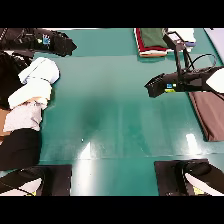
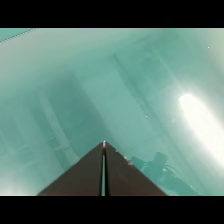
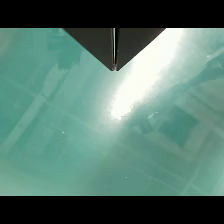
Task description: Fold the shirts.
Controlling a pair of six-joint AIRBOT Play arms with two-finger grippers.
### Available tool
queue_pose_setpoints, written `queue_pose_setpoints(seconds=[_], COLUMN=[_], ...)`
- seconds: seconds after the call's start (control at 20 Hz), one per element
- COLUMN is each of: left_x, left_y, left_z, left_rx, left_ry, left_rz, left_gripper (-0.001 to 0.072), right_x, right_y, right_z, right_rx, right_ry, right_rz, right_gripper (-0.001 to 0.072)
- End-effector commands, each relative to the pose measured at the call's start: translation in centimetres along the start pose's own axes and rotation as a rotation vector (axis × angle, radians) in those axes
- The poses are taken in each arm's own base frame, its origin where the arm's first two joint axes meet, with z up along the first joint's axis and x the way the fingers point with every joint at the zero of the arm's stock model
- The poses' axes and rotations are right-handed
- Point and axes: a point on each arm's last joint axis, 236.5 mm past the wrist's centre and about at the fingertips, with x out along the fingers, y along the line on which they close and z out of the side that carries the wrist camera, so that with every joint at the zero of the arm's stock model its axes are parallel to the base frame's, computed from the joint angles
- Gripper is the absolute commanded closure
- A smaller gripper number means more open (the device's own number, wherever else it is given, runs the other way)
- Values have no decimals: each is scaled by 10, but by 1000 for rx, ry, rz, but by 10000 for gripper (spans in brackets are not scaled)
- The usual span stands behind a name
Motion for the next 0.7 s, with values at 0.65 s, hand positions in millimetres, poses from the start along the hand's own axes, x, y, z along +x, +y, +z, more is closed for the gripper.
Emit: queue_pose_setpoints(seconds=[0.65], left_x=[0], left_y=[0], left_z=[12], left_rx=[-9], left_ry=[-51], left_rz=[0], left_gripper=[682], right_x=[0], right_y=[2], right_z=[1], right_rx=[5], right_ry=[-6], right_rz=[6], right_gripper=[693])
